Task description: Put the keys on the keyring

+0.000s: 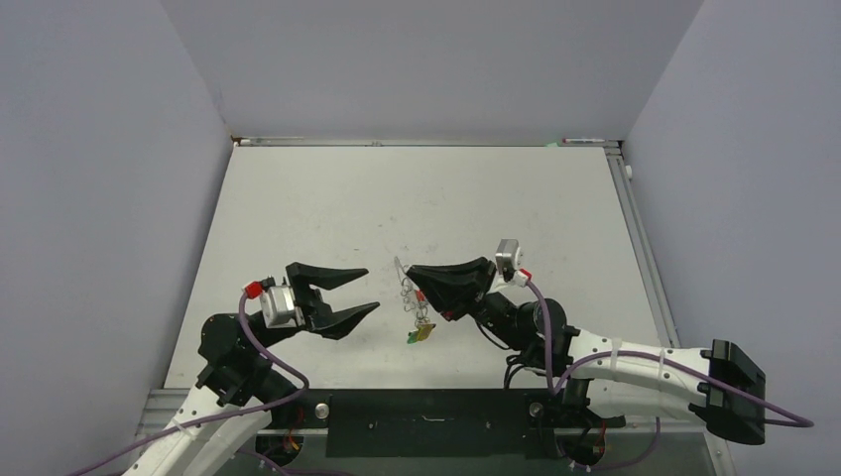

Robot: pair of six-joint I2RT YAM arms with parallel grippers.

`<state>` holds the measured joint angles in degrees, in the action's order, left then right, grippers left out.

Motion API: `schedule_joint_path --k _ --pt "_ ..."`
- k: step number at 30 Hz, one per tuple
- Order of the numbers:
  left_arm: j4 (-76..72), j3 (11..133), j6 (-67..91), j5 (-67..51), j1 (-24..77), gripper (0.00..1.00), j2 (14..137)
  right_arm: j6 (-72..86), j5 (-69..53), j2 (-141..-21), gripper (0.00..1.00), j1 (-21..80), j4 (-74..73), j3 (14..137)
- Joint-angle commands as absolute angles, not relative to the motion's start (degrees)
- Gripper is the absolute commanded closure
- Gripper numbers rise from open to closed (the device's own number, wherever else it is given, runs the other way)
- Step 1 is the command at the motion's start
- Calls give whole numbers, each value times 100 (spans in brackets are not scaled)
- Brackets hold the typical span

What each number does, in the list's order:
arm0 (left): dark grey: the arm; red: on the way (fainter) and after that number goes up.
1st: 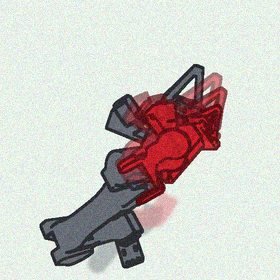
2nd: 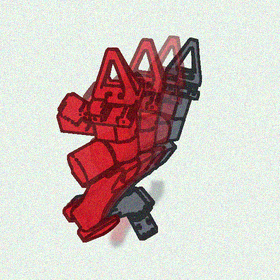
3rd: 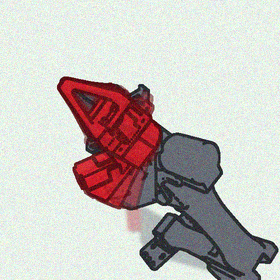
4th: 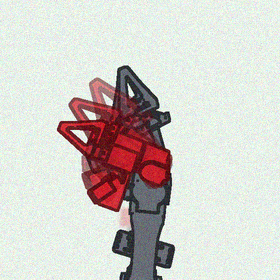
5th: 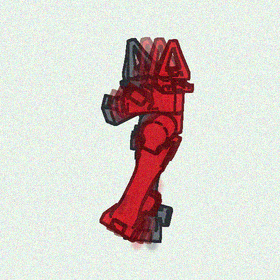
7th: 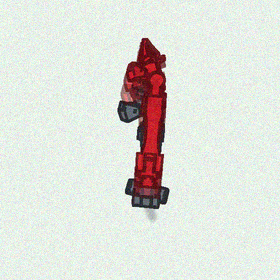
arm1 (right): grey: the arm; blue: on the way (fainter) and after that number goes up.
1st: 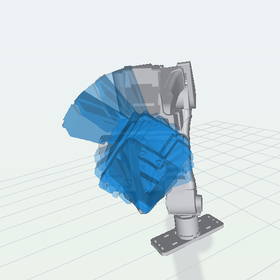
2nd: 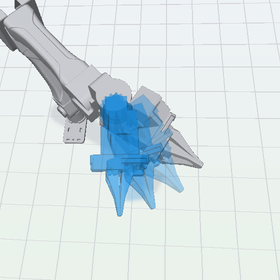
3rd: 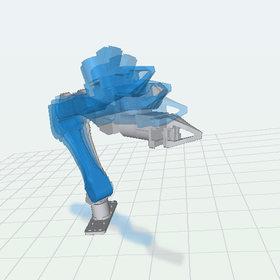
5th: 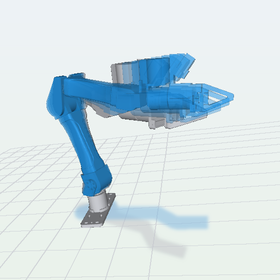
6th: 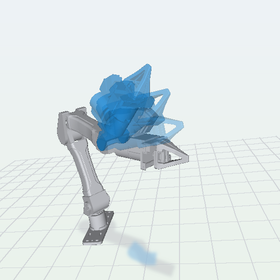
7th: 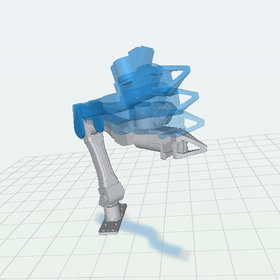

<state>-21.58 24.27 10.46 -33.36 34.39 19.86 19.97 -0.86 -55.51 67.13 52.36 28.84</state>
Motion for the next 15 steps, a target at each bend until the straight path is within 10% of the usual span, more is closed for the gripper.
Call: schedule_joint_path --k 1,15 --pt "-2363 2628 1217 -3492 3410 45 2100 2126 1408 -5645 95 6946 5981 3059" --pt "-2117 2689 1227 -3240 3410 28 2723 95 3365 -6773 95 8159 5992 3881"
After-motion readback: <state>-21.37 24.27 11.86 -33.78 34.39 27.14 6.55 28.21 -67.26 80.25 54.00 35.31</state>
